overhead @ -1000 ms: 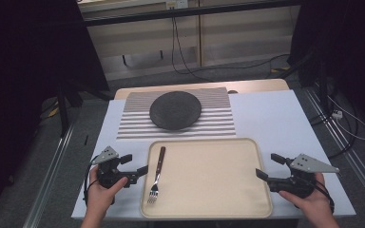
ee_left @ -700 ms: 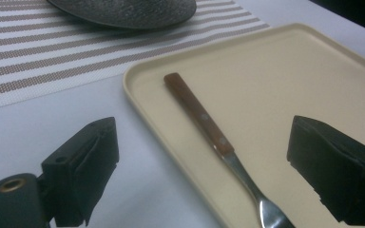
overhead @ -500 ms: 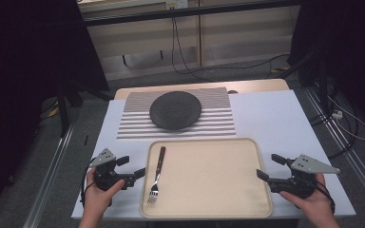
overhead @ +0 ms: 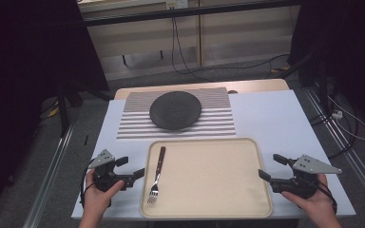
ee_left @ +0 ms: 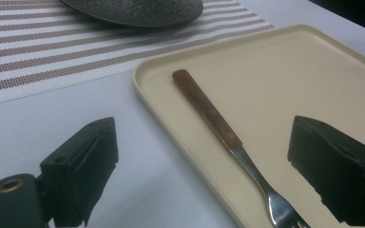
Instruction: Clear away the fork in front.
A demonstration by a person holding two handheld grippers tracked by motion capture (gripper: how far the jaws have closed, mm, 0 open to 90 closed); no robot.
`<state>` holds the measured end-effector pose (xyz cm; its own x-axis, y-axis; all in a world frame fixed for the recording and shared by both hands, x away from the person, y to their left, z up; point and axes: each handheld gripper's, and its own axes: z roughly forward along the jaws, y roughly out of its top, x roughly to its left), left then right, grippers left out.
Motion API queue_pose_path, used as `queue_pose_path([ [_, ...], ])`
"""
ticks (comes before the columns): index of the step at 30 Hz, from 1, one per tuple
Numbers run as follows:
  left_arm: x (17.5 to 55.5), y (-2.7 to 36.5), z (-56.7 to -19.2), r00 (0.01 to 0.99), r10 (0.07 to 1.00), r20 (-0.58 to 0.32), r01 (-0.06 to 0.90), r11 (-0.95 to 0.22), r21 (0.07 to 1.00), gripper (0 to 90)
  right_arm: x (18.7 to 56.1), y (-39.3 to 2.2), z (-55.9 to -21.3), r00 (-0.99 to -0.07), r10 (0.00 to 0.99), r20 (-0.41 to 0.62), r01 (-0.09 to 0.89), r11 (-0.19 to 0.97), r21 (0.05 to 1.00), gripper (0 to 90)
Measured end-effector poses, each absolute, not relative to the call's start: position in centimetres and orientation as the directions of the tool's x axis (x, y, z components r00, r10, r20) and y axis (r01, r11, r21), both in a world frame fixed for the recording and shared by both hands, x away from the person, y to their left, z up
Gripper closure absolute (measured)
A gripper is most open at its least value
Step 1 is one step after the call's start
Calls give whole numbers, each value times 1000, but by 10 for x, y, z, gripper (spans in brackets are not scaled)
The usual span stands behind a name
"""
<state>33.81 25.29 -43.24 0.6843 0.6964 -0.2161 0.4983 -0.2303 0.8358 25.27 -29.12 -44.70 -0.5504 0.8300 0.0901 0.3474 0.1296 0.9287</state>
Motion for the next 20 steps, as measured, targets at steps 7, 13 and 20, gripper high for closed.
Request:
queue_pose_path([
  [7,338,254,-435,680,700,-219,505,-229,832,100,254,-293,-449,-554,829,78,348,145,926,195],
  [13,339,254,-436,682,699,-215,505,-237,830,100,254,-295,-450,-546,834,81,350,139,926,195],
  [20,340,254,-437,679,703,-214,508,-240,827,100,254,-294,-450,-550,831,79,348,142,927,195],
])
